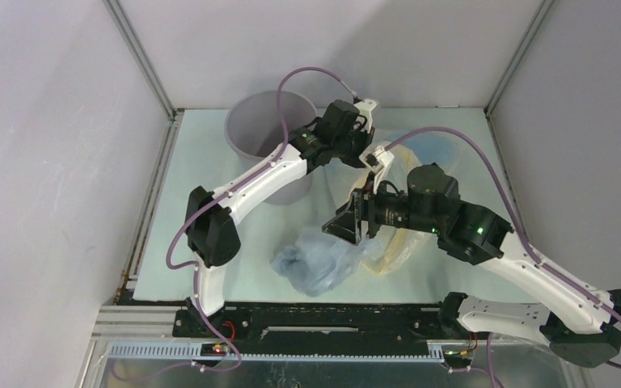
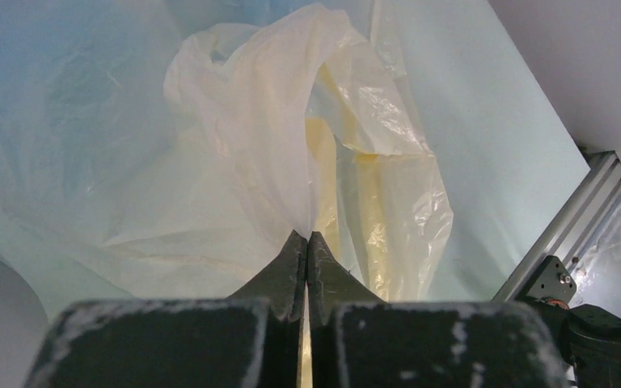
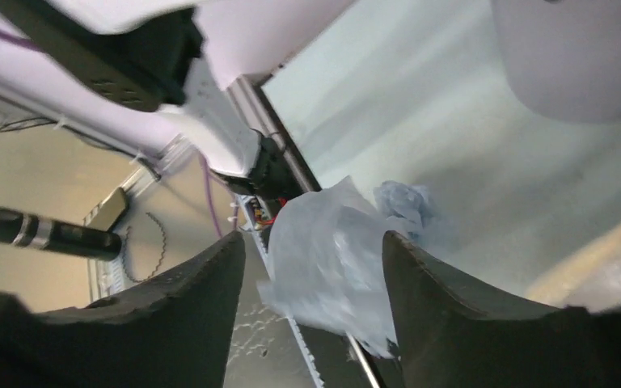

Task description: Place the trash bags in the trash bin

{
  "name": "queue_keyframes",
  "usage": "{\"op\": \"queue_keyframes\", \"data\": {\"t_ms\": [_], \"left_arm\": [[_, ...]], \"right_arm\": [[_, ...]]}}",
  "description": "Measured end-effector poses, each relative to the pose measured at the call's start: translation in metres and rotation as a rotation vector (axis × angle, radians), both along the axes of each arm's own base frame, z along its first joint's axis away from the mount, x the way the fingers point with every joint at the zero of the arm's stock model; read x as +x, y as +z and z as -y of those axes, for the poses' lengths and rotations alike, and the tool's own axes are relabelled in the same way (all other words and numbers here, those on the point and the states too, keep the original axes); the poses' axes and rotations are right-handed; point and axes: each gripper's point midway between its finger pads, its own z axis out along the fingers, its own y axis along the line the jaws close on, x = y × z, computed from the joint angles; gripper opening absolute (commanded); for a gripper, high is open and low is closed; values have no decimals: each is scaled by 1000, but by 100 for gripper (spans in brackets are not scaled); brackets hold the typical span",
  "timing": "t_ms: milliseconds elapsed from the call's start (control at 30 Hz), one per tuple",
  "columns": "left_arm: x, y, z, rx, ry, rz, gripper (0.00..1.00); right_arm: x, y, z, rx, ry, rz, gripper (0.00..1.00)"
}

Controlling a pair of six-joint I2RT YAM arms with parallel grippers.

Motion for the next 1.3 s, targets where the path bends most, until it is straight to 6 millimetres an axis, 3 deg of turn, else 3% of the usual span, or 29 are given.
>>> {"op": "queue_keyframes", "data": {"t_ms": [133, 333, 433, 600, 733, 867, 900, 1000, 1133, 1300], "left_arm": [[-3, -1, -1, 1, -9, -15, 1], [-13, 13, -3, -27, -25, -28, 1], [-18, 28, -3, -59, -37, -24, 2], [-29, 47, -1, -119, -60, -35, 2], [-34, 55, 0, -147, -72, -44, 5], [-39, 60, -1, -162, -83, -51, 19], [-41, 60, -2, -163, -86, -53, 25], [-48, 62, -6, -170, -93, -59, 49], [-60, 59, -22, -156, -84, -58, 70], [-96, 58, -52, -136, -83, -41, 99]], "right_arm": [[18, -34, 11, -89, -114, -6, 86], [60, -96, 69, -235, -404, -52, 88], [78, -120, 91, -274, -511, -79, 99], [82, -150, 88, -316, -506, -108, 99], [91, -165, 80, -342, -504, -119, 74], [105, -179, 76, -377, -536, -115, 9], [108, -183, 77, -380, -550, -119, 0], [118, -193, 81, -381, -588, -132, 0], [137, -201, 89, -377, -644, -146, 0], [164, -215, 95, -373, -693, -169, 0]]}}
